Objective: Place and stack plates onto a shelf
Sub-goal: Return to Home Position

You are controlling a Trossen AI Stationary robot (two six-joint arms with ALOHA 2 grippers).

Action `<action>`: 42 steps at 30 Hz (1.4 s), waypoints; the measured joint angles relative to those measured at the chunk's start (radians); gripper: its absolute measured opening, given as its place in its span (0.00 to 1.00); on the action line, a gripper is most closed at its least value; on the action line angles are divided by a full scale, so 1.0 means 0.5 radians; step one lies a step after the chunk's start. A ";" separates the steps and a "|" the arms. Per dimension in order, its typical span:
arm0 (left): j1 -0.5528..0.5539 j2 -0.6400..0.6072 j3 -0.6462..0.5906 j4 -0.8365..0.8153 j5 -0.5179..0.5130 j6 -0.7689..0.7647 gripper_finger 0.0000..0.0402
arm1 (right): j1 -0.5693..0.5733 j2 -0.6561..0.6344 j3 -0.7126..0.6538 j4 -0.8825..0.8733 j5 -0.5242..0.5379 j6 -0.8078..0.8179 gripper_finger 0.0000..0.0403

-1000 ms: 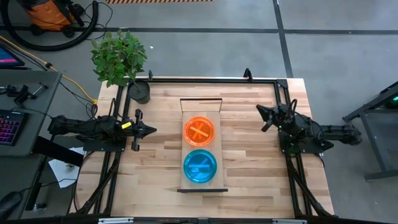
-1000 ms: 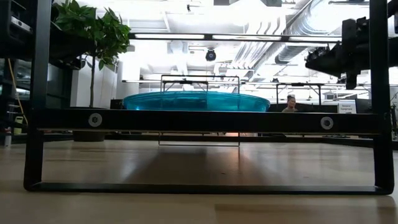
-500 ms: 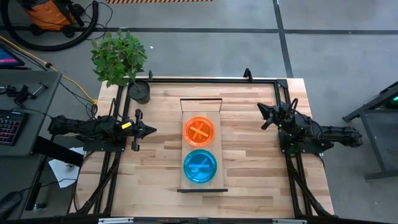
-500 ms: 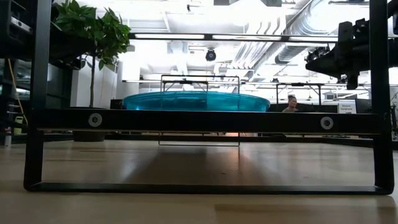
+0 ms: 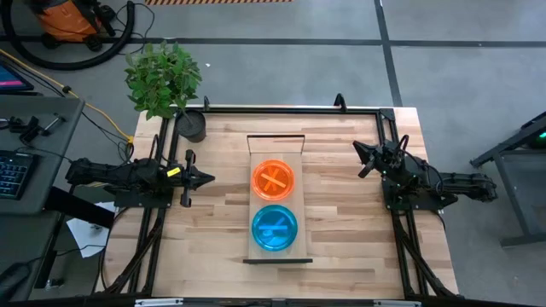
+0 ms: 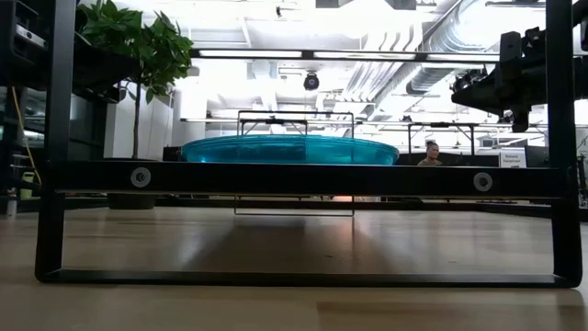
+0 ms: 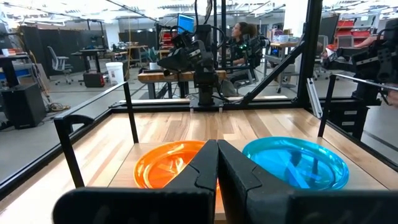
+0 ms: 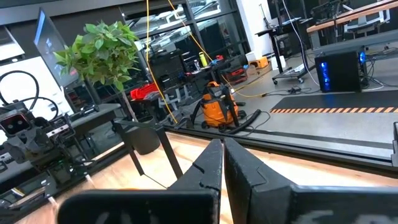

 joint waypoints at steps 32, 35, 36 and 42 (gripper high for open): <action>0.000 0.001 0.001 0.000 0.000 0.000 0.00 | -0.002 0.012 0.000 -0.117 -1.257 -0.344 0.00; 0.000 0.001 0.000 0.000 0.000 0.000 0.00 | -0.002 0.012 0.000 -0.117 -1.257 -0.228 0.00; 0.000 0.001 0.000 0.000 -0.001 0.000 0.00 | -0.002 0.012 0.000 -0.117 -1.257 -0.196 0.00; 0.000 0.001 0.000 0.000 -0.001 0.000 0.00 | -0.002 0.012 0.000 -0.117 -1.257 -0.038 0.00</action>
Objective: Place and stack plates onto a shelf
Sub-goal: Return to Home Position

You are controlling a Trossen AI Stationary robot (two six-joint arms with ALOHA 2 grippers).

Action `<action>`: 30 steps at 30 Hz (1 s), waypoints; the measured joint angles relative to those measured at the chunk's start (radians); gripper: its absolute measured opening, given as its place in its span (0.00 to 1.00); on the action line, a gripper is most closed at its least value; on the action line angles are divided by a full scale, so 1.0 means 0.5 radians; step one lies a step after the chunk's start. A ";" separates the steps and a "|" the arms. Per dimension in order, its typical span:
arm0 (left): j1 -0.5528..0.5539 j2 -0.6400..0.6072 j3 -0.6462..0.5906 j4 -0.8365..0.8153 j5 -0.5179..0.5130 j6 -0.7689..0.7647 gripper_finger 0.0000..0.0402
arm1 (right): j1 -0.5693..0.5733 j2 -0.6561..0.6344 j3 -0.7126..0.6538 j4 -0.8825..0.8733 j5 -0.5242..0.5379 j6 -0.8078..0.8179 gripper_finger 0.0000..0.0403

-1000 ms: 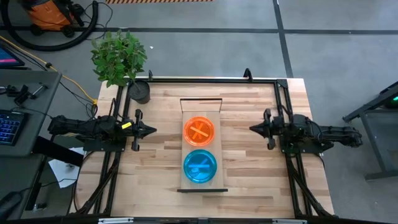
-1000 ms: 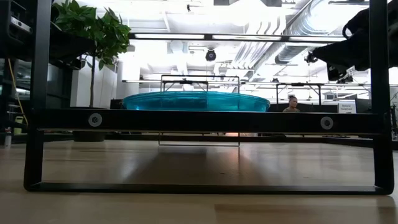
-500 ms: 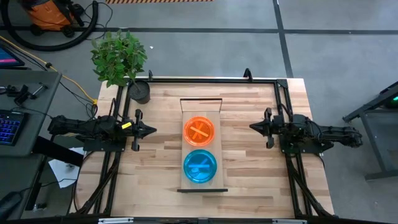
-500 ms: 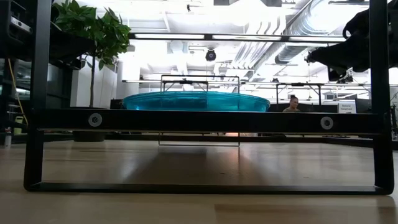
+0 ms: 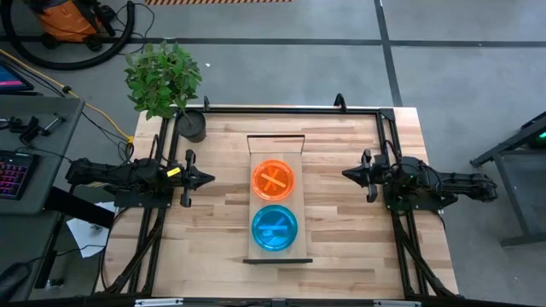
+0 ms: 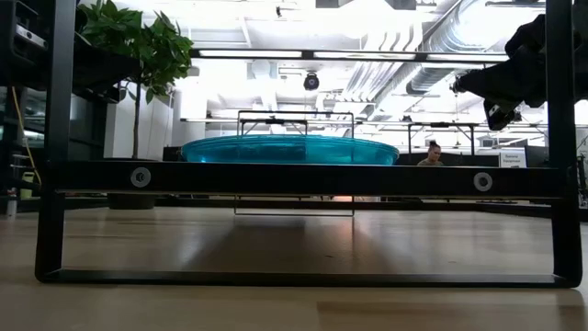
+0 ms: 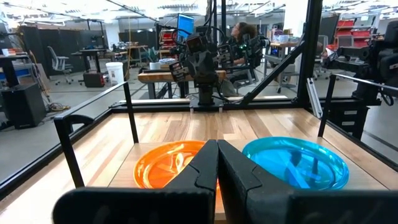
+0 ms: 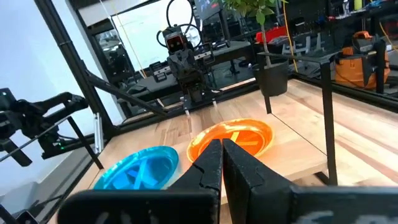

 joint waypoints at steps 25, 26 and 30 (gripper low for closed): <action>0.000 0.000 0.000 0.000 0.000 0.000 0.00 | 0.000 0.001 0.000 0.000 0.000 0.040 0.00; 0.000 0.000 0.000 0.000 0.000 0.000 0.00 | 0.000 0.001 0.000 0.000 0.000 0.040 0.00; 0.000 -0.001 0.000 0.000 0.000 0.000 0.00 | 0.000 0.001 0.000 0.000 0.000 0.040 0.00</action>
